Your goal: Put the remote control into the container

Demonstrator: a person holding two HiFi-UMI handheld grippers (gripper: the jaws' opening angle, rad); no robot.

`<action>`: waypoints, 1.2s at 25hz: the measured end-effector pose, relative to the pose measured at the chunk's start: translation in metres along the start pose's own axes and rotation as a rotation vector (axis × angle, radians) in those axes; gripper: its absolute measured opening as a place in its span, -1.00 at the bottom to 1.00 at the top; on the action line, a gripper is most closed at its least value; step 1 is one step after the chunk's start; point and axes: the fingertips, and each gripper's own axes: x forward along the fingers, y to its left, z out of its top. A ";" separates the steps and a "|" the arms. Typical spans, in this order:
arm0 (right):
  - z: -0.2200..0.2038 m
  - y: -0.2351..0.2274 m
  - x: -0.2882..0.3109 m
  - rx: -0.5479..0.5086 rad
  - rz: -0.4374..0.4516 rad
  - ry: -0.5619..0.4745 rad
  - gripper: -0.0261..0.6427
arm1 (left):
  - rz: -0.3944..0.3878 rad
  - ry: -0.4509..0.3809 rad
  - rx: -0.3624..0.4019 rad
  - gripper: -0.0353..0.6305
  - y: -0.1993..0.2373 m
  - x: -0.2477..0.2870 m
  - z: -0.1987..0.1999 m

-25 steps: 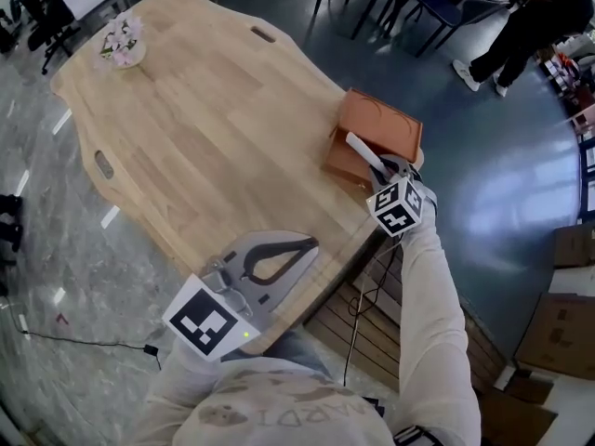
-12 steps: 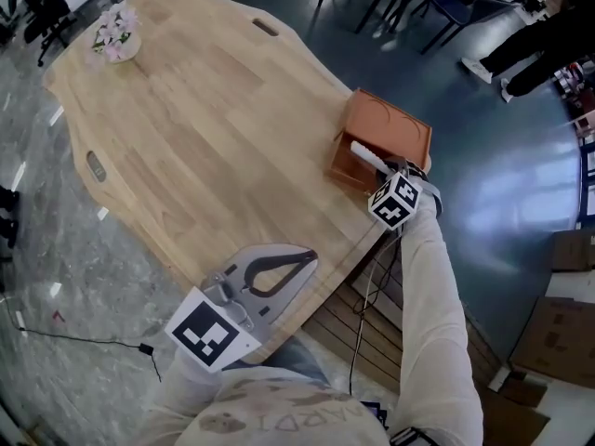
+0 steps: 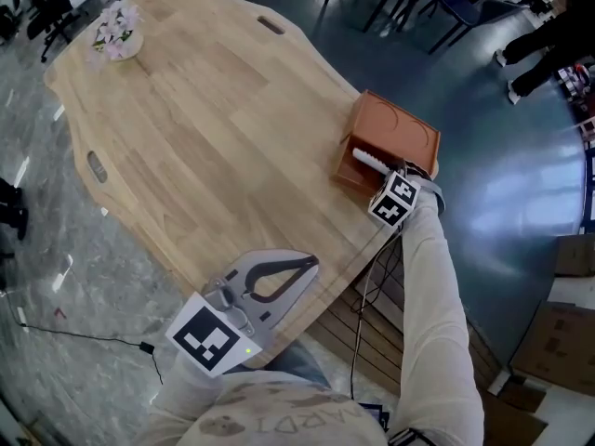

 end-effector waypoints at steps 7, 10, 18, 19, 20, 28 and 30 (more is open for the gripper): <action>0.001 -0.003 0.006 0.002 -0.014 0.035 -0.61 | 0.006 0.004 -0.005 -0.86 0.004 0.003 -0.001; -0.001 -0.002 0.009 0.029 -0.004 0.047 -0.61 | 0.008 0.009 -0.005 -0.86 0.005 0.004 -0.002; -0.002 -0.001 0.011 0.029 0.033 0.072 -0.58 | 0.017 0.018 -0.018 -0.86 0.009 0.005 -0.002; -0.003 -0.001 0.011 0.023 0.030 0.078 -0.55 | 0.018 0.018 -0.019 -0.86 0.009 0.005 -0.002; -0.003 -0.001 0.012 0.017 0.030 0.084 -0.53 | 0.019 0.017 -0.020 -0.86 0.009 0.005 -0.002; 0.003 0.005 0.001 0.048 0.095 0.056 -0.53 | 0.014 0.009 -0.009 -0.86 0.008 0.007 0.002; 0.005 0.006 -0.004 0.050 0.109 0.048 -0.53 | 0.014 0.007 -0.009 -0.86 0.007 0.008 0.003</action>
